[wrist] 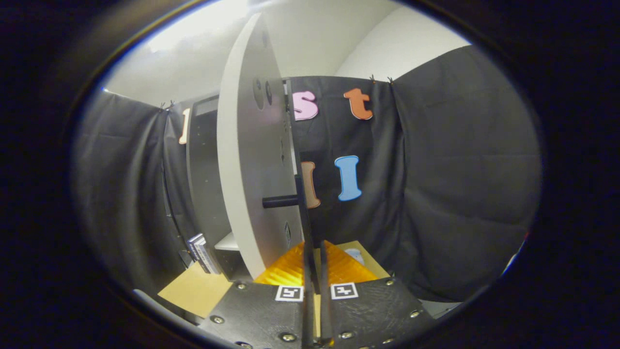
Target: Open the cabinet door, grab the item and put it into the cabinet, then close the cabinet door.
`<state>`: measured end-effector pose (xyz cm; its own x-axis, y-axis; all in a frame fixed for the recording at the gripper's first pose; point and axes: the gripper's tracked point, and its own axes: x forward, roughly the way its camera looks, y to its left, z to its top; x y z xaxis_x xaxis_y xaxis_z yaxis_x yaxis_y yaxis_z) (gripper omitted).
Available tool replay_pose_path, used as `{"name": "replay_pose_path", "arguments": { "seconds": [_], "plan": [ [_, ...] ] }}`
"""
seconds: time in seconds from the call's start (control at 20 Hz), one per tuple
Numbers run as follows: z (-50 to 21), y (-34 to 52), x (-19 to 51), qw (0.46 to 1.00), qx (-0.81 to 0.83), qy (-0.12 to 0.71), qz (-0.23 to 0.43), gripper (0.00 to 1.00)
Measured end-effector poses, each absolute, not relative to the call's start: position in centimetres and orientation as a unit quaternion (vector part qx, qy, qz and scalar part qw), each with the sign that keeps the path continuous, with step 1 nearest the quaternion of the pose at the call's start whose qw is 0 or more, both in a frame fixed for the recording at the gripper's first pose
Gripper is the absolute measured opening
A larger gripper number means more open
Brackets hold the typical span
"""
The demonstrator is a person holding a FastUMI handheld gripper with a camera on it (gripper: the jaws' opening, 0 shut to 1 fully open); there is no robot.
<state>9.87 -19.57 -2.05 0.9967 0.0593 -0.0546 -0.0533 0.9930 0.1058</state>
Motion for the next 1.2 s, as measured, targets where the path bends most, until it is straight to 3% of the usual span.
{"name": "replay_pose_path", "arguments": {
  "seconds": [0.7, 1.1, 1.2],
  "plan": [
    [-0.7, -20.3, 6.5, 0.999, 0.033, 0.015, 0.001, 0.09],
    [-0.8, -15.0, 1.7, 0.998, 0.040, 0.010, 0.036, 0.09],
    [-1.7, -12.4, 1.8, 0.998, 0.037, 0.015, 0.053, 0.16]
  ]
}}
